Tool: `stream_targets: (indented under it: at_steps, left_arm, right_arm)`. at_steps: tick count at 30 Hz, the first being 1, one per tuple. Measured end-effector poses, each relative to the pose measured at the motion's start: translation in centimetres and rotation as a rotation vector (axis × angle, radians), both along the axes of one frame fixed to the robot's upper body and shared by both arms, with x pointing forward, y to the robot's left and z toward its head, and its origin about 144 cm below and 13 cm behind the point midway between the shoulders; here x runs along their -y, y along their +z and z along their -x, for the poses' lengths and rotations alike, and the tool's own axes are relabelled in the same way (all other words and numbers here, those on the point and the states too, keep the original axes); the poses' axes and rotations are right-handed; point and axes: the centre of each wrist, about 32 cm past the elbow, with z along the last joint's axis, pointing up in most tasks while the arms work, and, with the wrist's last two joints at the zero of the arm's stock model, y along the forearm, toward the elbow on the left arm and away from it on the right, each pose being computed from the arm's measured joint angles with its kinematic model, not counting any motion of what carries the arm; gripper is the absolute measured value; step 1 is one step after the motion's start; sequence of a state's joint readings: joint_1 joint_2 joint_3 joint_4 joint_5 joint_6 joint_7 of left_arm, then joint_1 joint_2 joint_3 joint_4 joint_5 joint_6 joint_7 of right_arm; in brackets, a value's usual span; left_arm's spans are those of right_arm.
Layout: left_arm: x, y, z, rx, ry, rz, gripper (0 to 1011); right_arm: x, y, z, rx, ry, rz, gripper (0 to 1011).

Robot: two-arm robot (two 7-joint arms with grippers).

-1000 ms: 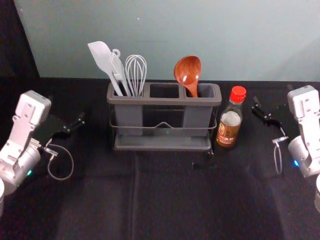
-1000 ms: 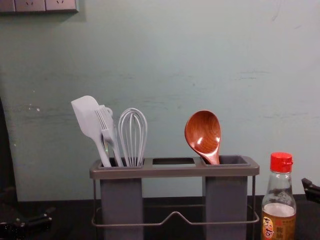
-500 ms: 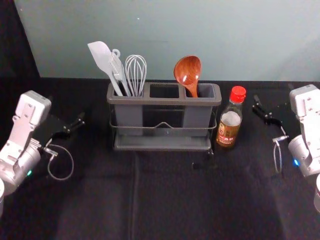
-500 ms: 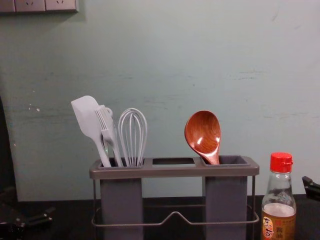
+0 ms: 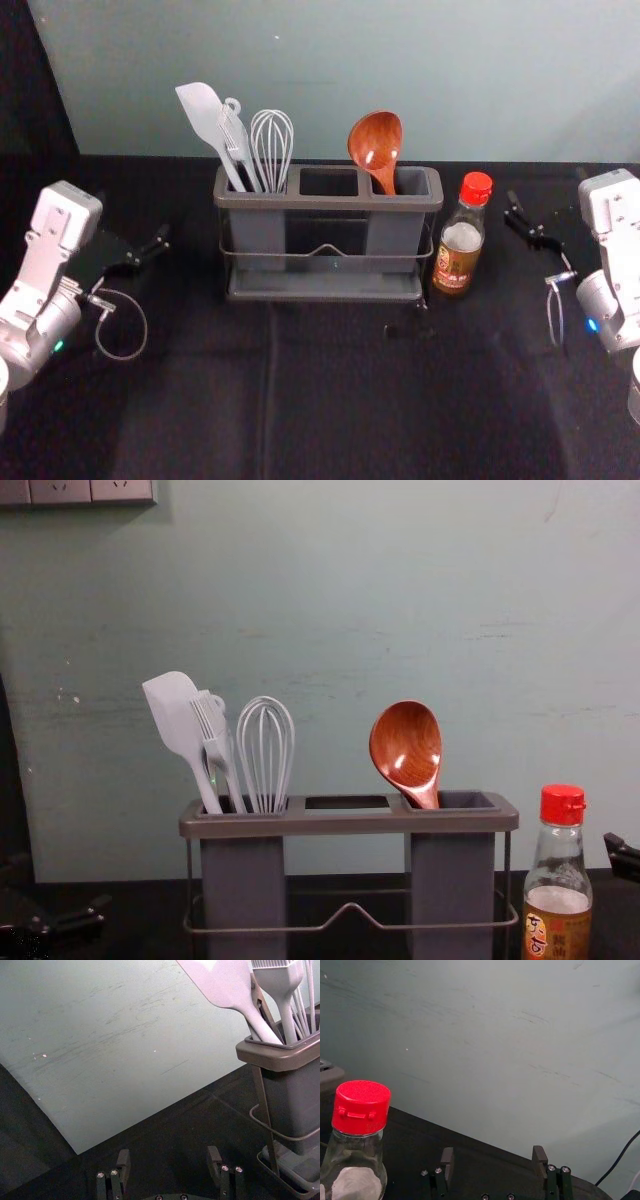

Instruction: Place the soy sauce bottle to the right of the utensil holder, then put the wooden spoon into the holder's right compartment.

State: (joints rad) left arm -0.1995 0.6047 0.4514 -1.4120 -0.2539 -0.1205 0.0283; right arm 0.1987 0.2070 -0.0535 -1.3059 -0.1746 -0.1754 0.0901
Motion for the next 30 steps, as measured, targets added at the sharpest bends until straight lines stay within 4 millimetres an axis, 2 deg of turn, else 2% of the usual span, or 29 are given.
stream_targets:
  at_steps: [30]
  left_arm:
    - [0.00, 0.00, 0.00, 0.000, 0.000, 0.000, 1005]
  right_arm:
    - [0.01, 0.03, 0.00, -0.001, 0.000, 0.002, 1003]
